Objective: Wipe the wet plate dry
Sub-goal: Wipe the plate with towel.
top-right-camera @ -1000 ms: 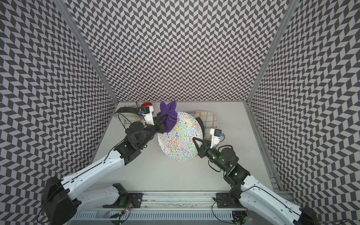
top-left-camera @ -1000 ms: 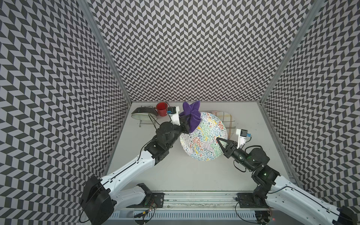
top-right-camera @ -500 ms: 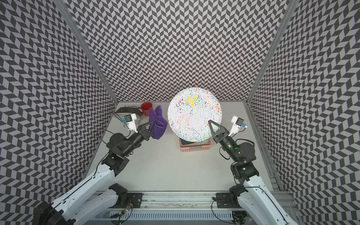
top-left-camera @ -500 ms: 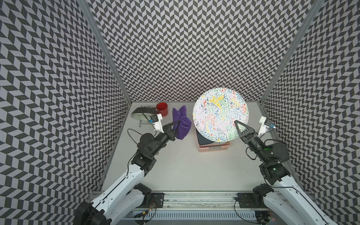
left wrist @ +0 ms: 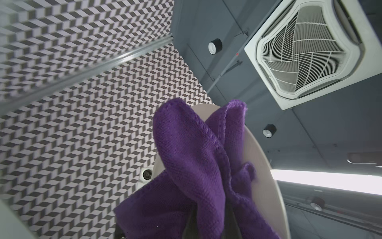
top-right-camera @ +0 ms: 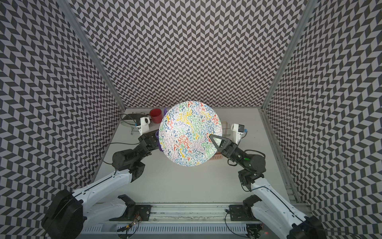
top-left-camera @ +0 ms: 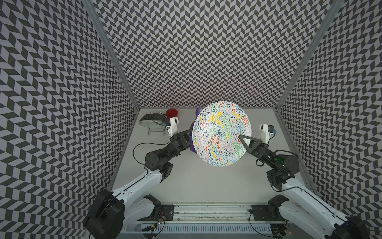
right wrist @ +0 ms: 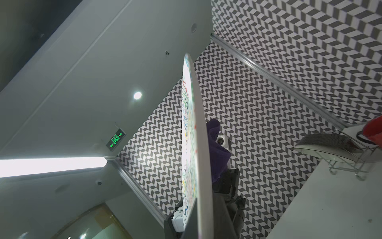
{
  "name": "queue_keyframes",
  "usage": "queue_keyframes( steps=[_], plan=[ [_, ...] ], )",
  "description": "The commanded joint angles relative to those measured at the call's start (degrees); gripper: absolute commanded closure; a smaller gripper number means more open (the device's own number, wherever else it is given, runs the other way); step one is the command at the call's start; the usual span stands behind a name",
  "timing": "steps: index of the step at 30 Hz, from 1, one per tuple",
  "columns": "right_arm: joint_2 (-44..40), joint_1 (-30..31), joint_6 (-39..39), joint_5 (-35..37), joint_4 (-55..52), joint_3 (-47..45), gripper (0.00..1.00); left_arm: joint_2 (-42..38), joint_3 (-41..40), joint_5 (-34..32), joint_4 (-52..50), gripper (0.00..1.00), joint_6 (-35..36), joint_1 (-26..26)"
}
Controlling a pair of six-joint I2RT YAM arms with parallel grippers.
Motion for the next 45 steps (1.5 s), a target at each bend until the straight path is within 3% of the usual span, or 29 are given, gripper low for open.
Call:
queue_keyframes(
  steps=[1, 5, 7, 10, 12, 14, 17, 20, 25, 30, 33, 35, 37, 38, 41, 45],
  plan=[
    [3.6, 2.5, -2.5, 1.3, 4.4, 4.3, 1.00, 1.1, 2.3, 0.0, 9.1, 1.00, 0.3, -7.8],
    [5.8, -0.5, -0.2, 6.4, 3.5, 9.6, 1.00, 2.3, 2.2, -1.8, 5.8, 1.00, 6.9, -15.5],
    [5.3, -3.0, 0.1, 6.5, 1.4, 11.1, 1.00, 1.7, 2.0, -2.6, 7.7, 1.00, 5.6, -14.4],
    [3.1, -4.0, -2.0, 3.4, 0.7, 10.3, 1.00, 0.7, 5.0, -1.2, 9.2, 1.00, 0.4, -7.9],
    [1.7, -1.1, -5.1, -0.3, -1.2, 9.3, 1.00, 1.2, 7.6, -0.4, 9.3, 1.00, -2.5, -4.2],
    [-0.1, 4.8, -7.6, 2.1, -2.5, 7.0, 1.00, 2.6, 10.4, 0.4, 9.1, 1.00, -3.2, -3.5],
    [-0.3, 11.3, -11.9, 7.0, -7.2, 7.8, 1.00, 5.1, 12.5, 0.6, 10.0, 1.00, -2.3, -6.2],
    [3.1, 12.2, -10.6, 9.9, -4.1, 10.5, 1.00, 7.4, 12.3, -0.4, 10.1, 1.00, 0.9, -12.7],
    [6.4, 7.9, -9.1, 14.1, -5.5, 16.6, 1.00, 10.3, 8.0, -2.6, 13.1, 1.00, 2.9, -20.9],
    [4.0, -1.3, -8.2, 16.7, -10.3, 15.8, 1.00, 3.8, -1.7, -5.2, 13.4, 1.00, 4.8, -18.1],
    [0.4, -2.5, -16.4, 18.8, -19.9, 15.7, 1.00, -5.5, -4.7, -6.7, -1.6, 1.00, 15.5, -15.3],
    [-1.5, -2.4, -21.2, 18.8, -25.7, 16.0, 1.00, -13.0, -2.5, -11.7, -22.6, 1.00, 31.8, -15.8],
    [-2.5, -1.6, -23.5, 18.6, -28.0, 16.1, 1.00, -16.2, 3.1, -28.1, -49.2, 1.00, 49.6, -20.1],
    [-2.8, -0.8, -24.3, 19.2, -28.1, 15.9, 1.00, -15.6, 4.6, -35.8, -55.6, 1.00, 55.3, -21.9],
    [-2.6, 2.8, -27.6, 21.1, -29.0, 16.2, 1.00, -9.5, 7.8, -49.2, -63.6, 1.00, 62.0, -22.4],
    [-2.5, 5.8, -30.1, 21.9, -28.2, 15.9, 1.00, -3.9, 10.6, -62.4, -66.9, 1.00, 64.8, -22.2]
  ],
)
